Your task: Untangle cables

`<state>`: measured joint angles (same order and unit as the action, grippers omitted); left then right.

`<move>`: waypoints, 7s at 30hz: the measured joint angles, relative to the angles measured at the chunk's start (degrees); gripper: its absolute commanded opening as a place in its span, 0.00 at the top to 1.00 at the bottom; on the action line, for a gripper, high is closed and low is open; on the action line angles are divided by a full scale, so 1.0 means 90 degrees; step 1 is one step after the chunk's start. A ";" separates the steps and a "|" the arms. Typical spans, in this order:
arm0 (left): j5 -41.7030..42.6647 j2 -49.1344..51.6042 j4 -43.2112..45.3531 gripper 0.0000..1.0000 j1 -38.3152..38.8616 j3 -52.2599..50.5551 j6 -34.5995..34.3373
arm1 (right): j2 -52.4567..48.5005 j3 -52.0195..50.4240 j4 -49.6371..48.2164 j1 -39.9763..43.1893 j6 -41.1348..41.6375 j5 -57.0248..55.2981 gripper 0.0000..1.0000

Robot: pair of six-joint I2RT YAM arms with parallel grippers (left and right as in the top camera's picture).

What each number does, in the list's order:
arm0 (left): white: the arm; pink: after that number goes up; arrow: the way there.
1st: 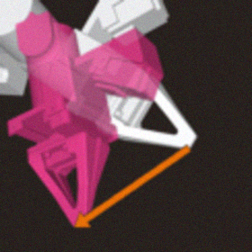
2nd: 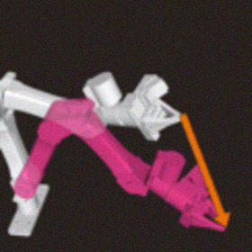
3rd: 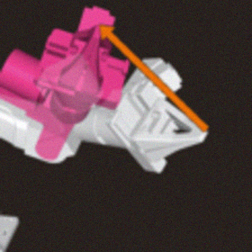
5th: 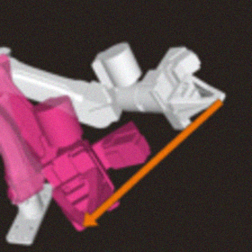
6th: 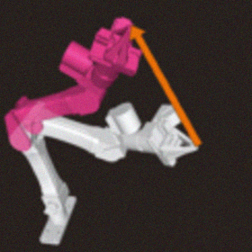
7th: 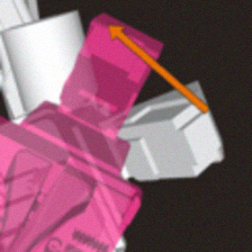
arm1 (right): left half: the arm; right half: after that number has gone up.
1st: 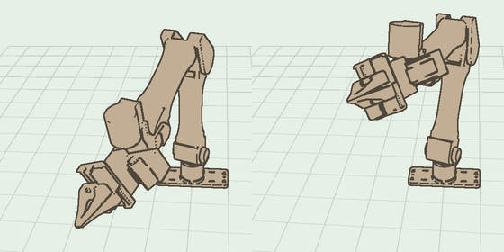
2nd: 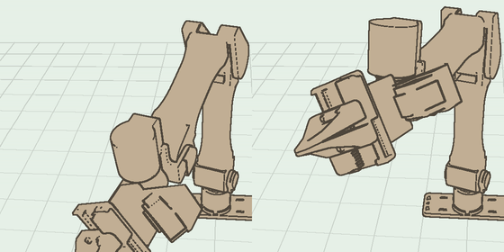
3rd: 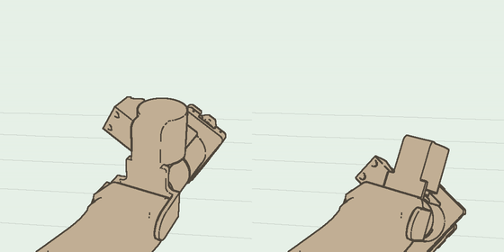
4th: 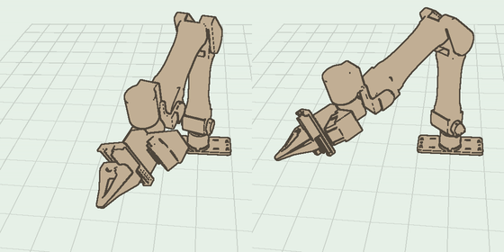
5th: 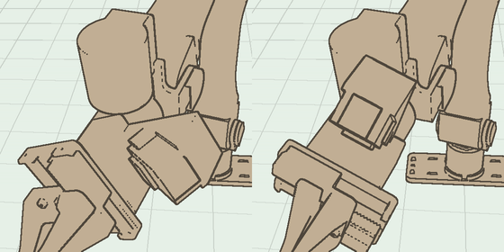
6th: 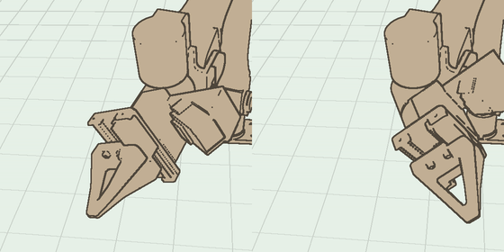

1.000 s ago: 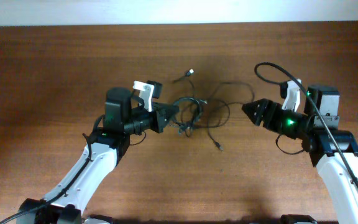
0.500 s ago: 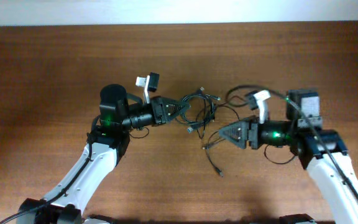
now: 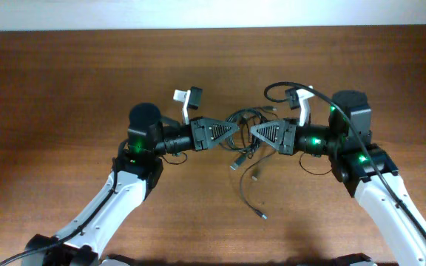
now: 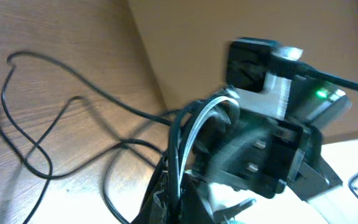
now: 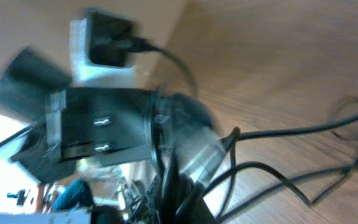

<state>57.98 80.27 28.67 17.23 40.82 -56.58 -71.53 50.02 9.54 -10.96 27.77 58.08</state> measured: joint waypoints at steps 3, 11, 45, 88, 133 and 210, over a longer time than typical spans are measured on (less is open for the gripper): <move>-0.0146 -0.0104 -0.0852 0.89 0.0194 0.0114 0.0053 | -0.0134 -0.0151 -0.2356 -0.0044 -0.0129 0.1734 0.96; -0.0670 -0.0172 0.0095 0.92 -0.0576 0.0121 0.0010 | -0.0393 -0.0151 -0.2926 -0.0056 -0.0692 0.2637 0.95; 0.0818 -0.0058 0.0308 1.00 -0.1936 -0.0061 0.1124 | -0.1571 0.0049 0.0418 -0.0287 -0.0617 -0.3789 0.59; -0.5506 -0.0138 -0.4505 1.00 -0.0998 0.0058 0.1137 | 0.1163 0.0070 0.2261 -0.2018 -0.1188 -0.4449 0.47; -0.1435 0.0867 -0.2115 1.00 -0.1625 0.0012 0.3016 | -0.1620 0.0498 0.0447 -0.2492 -0.2844 -0.1566 0.39; -0.0228 0.0063 0.1367 1.00 -0.2096 0.0556 -0.2679 | 0.0117 0.0675 0.2038 -0.2297 -0.1273 -0.3349 0.01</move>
<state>55.92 80.84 40.97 -1.63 45.82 -80.68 -70.48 56.10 27.88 -31.64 16.32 27.94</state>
